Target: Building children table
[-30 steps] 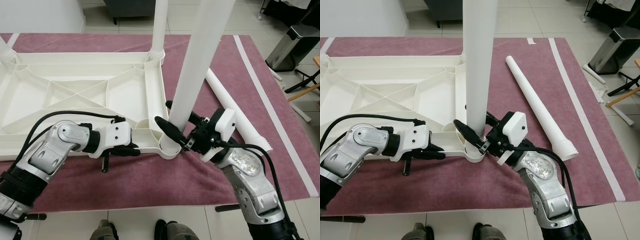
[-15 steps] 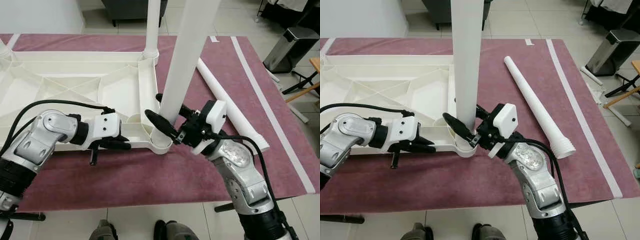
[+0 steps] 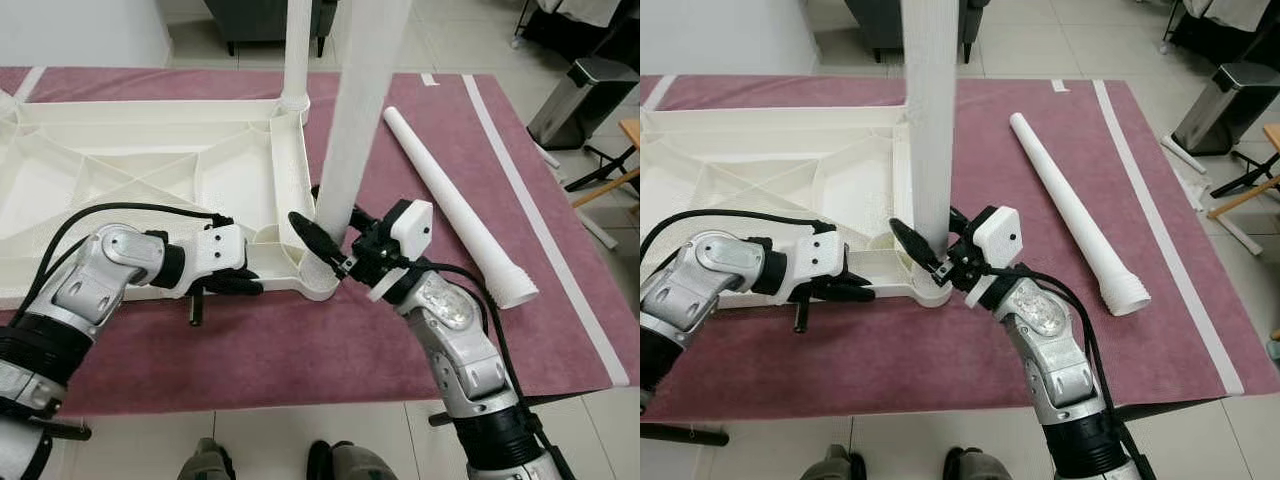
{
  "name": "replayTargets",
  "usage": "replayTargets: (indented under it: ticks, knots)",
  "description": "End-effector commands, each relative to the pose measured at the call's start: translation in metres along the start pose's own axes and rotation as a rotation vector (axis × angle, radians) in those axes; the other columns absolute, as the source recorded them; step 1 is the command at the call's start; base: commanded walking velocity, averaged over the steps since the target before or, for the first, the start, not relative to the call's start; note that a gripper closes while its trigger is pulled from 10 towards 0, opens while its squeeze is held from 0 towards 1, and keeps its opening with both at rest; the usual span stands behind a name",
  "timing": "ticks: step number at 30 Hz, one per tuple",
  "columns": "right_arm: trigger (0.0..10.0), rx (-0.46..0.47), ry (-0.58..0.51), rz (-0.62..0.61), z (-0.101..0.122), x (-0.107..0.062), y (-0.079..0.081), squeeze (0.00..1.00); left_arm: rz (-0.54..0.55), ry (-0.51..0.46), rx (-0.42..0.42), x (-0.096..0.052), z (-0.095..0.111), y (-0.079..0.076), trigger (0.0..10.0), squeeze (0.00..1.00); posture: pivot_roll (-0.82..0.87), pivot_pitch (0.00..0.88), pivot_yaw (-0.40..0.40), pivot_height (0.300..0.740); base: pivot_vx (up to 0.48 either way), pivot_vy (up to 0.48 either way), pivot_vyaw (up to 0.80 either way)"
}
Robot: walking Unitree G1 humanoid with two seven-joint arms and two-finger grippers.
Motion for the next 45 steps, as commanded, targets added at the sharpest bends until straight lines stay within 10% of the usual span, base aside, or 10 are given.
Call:
replayTargets:
  ticks: [1,2,3,4,5,45]
  knots:
    - [10.0,0.048,0.18,-0.082,-0.049,-0.015,-0.01,0.0,0.139,-0.027,0.0,0.004,0.009,0.017,0.0,0.0,0.1,0.164,0.003,0.74,0.0,0.0,0.0]
    - [10.0,0.048,0.18,-0.082,-0.049,-0.015,-0.01,0.0,0.139,-0.027,0.0,0.004,0.009,0.017,0.0,0.0,0.1,0.164,0.003,0.74,0.0,0.0,0.0]
    - [10.0,0.047,0.185,-0.1,-0.051,-0.019,-0.013,0.0,0.142,-0.017,-0.008,0.008,0.006,0.016,4.9,0.0,0.1,0.167,0.006,0.74,0.0,0.0,0.0]
    - [10.0,0.047,0.185,-0.1,-0.051,-0.019,-0.013,0.0,0.142,-0.017,-0.008,0.008,0.006,0.016,4.9,0.0,0.1,0.167,0.006,0.74,0.0,0.0,0.0]
    - [10.0,0.045,0.186,-0.126,-0.051,-0.024,-0.018,0.0,0.145,-0.008,-0.014,0.009,0.003,0.016,10.0,0.0,0.09,0.171,0.011,0.74,0.0,0.0,0.0]
    - [10.0,0.019,0.321,-0.604,-0.098,-0.078,-0.051,0.0,0.144,-0.003,-0.061,0.001,-0.006,0.019,10.0,0.0,0.09,0.185,0.036,0.74,0.0,0.0,0.0]
Point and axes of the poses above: a point about 5 cm out from each wrist's last joint towards the gripper, its own x axis pointing out of the wrist towards the gripper, its own z axis along the axis of the wrist's last joint, y = z × x, the point moved 6 cm from there along x, pointing out of the wrist towards the gripper, and after that the axes turned 10 degrees about x, right-handed, at the moved point
